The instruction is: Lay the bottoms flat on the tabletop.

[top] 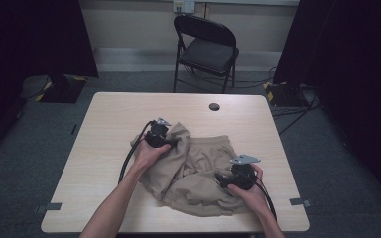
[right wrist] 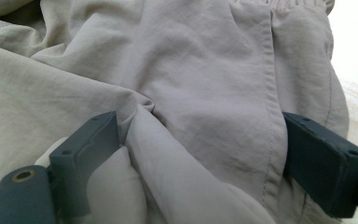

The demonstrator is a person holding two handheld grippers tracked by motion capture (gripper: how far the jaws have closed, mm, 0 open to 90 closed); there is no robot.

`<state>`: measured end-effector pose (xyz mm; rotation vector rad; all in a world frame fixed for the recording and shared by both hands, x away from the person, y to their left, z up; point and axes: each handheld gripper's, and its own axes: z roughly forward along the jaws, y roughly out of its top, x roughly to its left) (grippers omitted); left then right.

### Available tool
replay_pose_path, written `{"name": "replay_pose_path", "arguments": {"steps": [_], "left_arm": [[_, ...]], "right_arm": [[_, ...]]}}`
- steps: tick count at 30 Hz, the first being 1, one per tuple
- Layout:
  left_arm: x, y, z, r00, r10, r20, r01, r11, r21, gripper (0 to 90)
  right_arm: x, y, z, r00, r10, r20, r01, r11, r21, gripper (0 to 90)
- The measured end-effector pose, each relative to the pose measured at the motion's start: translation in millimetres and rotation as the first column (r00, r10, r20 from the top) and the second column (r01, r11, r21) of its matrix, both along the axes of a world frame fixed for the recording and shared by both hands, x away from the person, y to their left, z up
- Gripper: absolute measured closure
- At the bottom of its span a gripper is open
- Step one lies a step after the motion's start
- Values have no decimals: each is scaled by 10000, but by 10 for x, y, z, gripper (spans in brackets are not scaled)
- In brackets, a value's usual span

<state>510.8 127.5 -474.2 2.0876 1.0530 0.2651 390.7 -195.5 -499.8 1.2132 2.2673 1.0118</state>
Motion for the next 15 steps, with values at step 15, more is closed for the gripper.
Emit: {"name": "replay_pose_path", "arguments": {"steps": [15], "left_arm": [[-526, 776, 484, 9922, -141, 1238, 481, 9599, -2763, 842]], "right_arm": [[-1, 0, 1, 10000, -15, -8, 15, 10000, -5, 135]]}}
